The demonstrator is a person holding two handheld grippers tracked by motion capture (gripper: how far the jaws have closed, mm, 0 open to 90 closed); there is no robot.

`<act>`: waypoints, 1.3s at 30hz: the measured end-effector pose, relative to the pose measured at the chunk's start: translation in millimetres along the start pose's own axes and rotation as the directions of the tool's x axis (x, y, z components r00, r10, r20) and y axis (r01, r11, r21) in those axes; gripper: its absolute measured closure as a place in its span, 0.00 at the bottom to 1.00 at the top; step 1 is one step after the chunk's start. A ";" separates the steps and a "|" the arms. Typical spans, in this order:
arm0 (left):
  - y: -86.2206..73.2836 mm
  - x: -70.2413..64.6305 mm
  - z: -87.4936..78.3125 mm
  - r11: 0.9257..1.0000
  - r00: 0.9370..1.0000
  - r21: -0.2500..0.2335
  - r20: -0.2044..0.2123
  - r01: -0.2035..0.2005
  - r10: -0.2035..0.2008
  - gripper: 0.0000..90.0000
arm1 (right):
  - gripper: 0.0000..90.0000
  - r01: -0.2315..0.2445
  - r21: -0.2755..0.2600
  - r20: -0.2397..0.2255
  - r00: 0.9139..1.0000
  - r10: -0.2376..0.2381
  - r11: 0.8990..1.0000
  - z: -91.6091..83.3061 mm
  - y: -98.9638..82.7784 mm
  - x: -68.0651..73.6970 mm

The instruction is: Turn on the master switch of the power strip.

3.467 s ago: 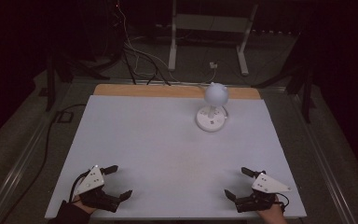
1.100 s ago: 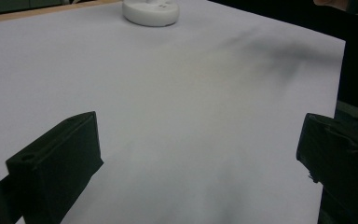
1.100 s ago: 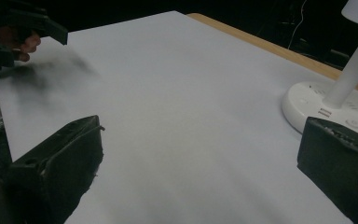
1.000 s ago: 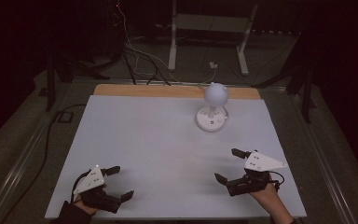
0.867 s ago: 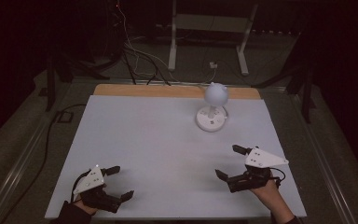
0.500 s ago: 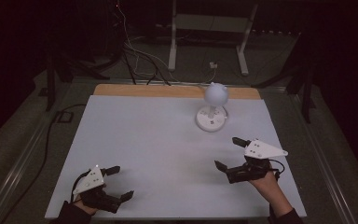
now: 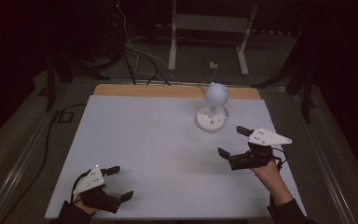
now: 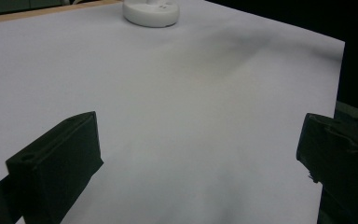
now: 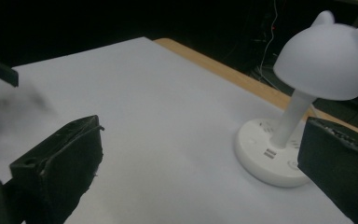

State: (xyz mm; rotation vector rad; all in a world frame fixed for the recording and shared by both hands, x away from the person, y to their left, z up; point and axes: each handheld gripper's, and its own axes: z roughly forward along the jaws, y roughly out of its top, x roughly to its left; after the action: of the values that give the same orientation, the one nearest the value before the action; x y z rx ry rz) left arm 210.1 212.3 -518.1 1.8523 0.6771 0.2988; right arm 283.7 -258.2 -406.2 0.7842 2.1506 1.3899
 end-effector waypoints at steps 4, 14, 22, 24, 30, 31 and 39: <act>-0.1 -0.1 -0.1 1.000 1.000 -0.002 0.002 0.005 -0.005 0.00 | 0.00 -0.002 -0.001 0.022 1.000 0.002 1.000 0.1 4.6 -7.2; 0.1 -0.4 -0.3 1.000 1.000 -0.004 0.003 0.003 -0.003 0.00 | 0.00 -0.012 -0.016 0.089 0.996 0.014 1.000 5.6 9.7 -22.5; 0.3 -0.5 -0.7 1.000 1.000 -0.005 0.005 0.002 -0.002 0.00 | 0.00 -0.021 -0.007 0.136 0.991 0.021 1.000 16.8 10.1 -33.9; 0.5 -0.5 -0.9 1.000 1.000 -0.008 0.005 0.002 -0.002 0.00 | 0.00 -0.012 0.014 0.152 0.988 0.010 1.000 20.4 10.3 -35.7; 0.6 -0.7 -1.0 1.000 1.000 -0.007 0.004 0.002 -0.002 0.00 | 0.00 -0.035 0.009 0.182 0.983 0.033 0.999 29.6 9.0 -45.1; 0.6 -0.7 -1.0 1.000 1.000 -0.007 0.004 0.002 -0.002 0.00 | 0.00 -0.037 0.013 0.187 0.982 0.034 0.999 31.7 8.7 -46.5; 0.9 -0.8 -1.5 1.000 1.000 -0.011 0.005 0.000 0.000 0.00 | 0.00 -0.078 0.013 0.224 0.972 0.073 0.997 46.2 6.4 -58.6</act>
State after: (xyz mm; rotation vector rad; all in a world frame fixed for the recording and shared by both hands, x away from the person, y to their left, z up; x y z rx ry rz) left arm 209.1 212.7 -516.6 1.8421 0.6712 0.2975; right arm 357.9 -265.3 -413.9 0.9905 1.9831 1.2510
